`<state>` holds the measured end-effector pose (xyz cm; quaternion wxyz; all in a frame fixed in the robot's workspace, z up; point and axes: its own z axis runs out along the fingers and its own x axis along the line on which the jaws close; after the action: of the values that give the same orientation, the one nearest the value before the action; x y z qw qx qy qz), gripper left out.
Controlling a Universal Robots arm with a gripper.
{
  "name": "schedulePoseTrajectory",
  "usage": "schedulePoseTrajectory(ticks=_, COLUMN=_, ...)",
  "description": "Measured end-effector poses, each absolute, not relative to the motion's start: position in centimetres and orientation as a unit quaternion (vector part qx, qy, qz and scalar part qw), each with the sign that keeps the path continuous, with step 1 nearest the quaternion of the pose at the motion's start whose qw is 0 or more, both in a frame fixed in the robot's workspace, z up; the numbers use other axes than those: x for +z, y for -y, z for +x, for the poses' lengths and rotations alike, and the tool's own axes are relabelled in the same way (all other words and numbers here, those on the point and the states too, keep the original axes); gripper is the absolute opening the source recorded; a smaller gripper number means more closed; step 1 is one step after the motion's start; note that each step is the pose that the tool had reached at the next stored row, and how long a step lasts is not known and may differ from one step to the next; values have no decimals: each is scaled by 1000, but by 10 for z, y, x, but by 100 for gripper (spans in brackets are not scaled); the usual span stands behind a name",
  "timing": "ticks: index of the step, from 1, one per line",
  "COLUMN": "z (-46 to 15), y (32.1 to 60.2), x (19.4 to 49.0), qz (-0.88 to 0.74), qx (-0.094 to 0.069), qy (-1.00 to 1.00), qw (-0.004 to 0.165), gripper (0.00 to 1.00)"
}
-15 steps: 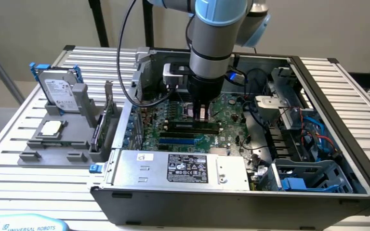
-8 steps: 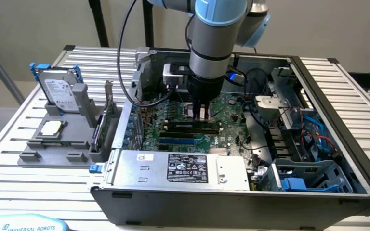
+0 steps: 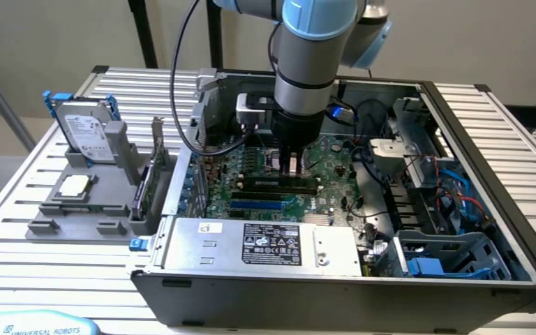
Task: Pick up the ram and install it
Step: 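Insert the ram into the slot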
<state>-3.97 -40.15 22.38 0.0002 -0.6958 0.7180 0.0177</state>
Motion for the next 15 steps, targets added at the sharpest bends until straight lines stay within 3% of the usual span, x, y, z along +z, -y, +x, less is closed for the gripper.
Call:
schedulePoseTrajectory(ticks=6, z=-40, y=401, x=222, qz=-696, qx=18, qy=-718, qw=0, gripper=15)
schedulePoseTrajectory(ticks=9, z=-40, y=401, x=224, qz=-696, qx=18, qy=-718, qw=0, gripper=28)
schedulePoseTrajectory(ticks=15, z=-40, y=401, x=245, qz=-696, qx=19, qy=-718, qw=-1, gripper=28)
